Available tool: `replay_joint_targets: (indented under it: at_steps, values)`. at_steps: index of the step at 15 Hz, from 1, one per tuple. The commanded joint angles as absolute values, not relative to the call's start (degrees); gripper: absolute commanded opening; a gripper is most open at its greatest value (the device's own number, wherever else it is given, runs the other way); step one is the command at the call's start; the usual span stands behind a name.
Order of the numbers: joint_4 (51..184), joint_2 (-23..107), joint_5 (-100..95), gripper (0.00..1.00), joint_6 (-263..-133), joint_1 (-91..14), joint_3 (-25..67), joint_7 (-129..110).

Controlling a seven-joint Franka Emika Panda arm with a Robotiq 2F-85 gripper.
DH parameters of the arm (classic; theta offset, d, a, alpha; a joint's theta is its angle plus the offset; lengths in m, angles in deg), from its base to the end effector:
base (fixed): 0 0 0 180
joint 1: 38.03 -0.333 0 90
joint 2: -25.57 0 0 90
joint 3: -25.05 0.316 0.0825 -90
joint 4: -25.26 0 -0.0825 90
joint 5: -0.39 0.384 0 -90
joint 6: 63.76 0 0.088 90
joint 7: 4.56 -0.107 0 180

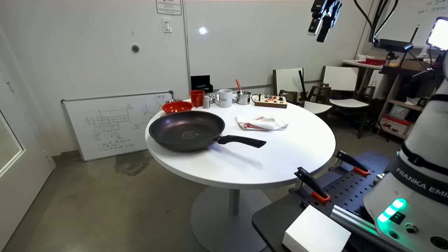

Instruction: Unfold the towel

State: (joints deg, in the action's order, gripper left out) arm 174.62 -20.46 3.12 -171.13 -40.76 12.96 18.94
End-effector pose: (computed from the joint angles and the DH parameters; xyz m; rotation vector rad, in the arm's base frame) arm 0.3160 -0.0533 0.4981 -2.9297 -0.4319 -0.1576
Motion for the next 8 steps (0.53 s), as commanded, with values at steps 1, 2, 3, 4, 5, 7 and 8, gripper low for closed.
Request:
replay_joint_targets:
  at_steps: [1, 2, 3, 4, 5, 7, 8]
  values:
    - [174.50, -20.38, 3.34, 1.00, -170.99, -40.44, 13.24, 19.12]
    - [174.50, -20.38, 3.34, 1.00, -170.99, -40.44, 13.24, 19.12]
    - [174.18, -19.71, 2.83, 1.00, -170.28, -40.11, 13.57, 18.51]
    - [174.50, -20.34, 3.25, 1.00, -170.99, -40.38, 13.29, 19.11]
    - [174.50, -20.25, 3.22, 1.00, -170.99, -40.32, 13.32, 19.10]
    - [174.50, -20.07, 3.20, 1.00, -170.99, -40.23, 13.35, 19.09]
    - [174.50, -20.01, 3.20, 1.00, -170.99, -40.22, 13.35, 19.09]
